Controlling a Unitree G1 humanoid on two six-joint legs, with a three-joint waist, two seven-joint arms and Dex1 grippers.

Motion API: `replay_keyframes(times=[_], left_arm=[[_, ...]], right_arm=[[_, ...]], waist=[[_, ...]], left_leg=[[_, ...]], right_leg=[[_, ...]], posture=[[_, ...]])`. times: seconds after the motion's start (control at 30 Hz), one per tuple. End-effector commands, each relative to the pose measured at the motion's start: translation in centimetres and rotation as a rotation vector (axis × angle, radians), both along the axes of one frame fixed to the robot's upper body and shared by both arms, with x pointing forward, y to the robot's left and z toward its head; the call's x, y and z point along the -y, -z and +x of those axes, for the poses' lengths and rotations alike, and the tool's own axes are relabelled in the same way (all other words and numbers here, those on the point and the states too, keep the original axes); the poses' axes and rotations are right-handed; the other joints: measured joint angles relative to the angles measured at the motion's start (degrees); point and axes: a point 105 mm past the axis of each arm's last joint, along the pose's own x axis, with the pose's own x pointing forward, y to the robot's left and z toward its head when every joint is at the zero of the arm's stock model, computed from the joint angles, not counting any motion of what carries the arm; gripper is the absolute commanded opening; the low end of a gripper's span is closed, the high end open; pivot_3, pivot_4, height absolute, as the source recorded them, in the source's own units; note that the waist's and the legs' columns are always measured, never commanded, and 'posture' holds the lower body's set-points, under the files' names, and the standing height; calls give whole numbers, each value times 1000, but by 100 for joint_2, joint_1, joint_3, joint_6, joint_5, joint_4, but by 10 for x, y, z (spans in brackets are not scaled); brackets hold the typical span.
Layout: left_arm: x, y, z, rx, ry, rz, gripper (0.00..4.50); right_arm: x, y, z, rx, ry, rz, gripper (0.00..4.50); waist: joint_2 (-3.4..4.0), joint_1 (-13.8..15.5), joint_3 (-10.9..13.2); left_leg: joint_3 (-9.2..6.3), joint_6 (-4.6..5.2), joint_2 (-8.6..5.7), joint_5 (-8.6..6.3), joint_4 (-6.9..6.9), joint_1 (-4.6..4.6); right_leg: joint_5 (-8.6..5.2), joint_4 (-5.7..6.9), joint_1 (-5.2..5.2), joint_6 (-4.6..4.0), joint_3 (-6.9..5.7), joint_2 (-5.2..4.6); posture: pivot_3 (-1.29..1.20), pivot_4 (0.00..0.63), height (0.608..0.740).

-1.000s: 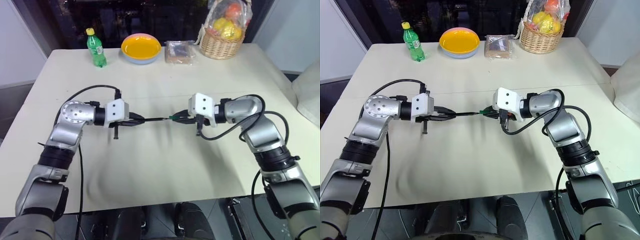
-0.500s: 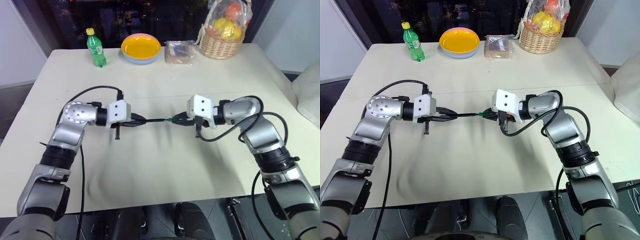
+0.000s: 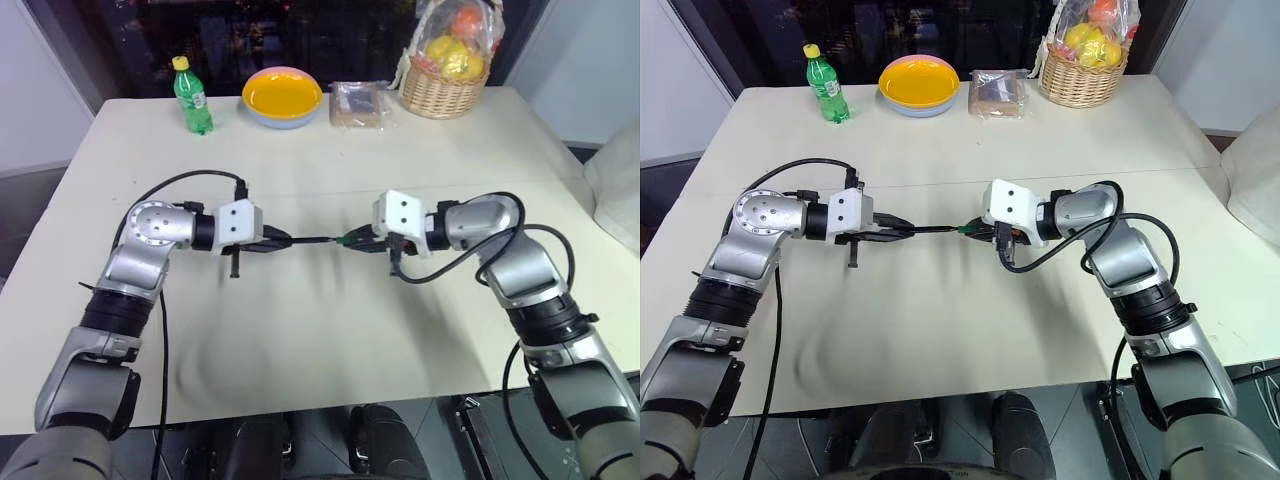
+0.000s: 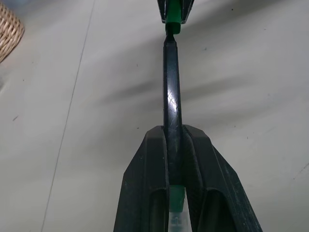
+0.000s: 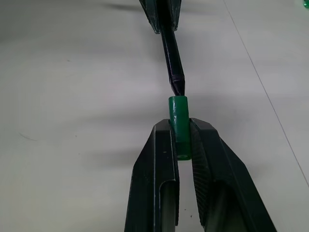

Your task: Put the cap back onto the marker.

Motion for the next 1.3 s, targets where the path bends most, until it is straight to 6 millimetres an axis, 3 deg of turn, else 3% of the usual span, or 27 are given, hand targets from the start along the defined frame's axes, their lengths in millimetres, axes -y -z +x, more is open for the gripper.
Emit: replay_keyframes(times=[0.03,0.53,1.03,1.3], left_arm=[[15,-17,-6,61,66,-28,0],[19,-19,-9,72,86,-21,0],[53,-35,-18,86,187,-92,0],[43,-32,-17,76,154,-84,0]], right_arm=[[-18,-15,-4,94,-72,4,34],[-28,-20,-9,89,-116,17,34],[-60,-25,-31,76,-229,62,34],[-51,-22,-26,84,-202,42,34]], waist=[[0,-1,0],[0,1,0],[0,1,0],[0,1,0]], left_leg=[[0,0,0,0,0,0],[0,-1,0,0,0,0],[0,-1,-1,0,0,0],[0,-1,-1,1,0,0]], right_leg=[[0,0,0,0,0,0],[0,0,0,0,0,0],[0,0,0,0,0,0],[0,0,0,0,0,0]], posture=[[0,150,740],[0,150,740],[0,150,740],[0,150,740]])
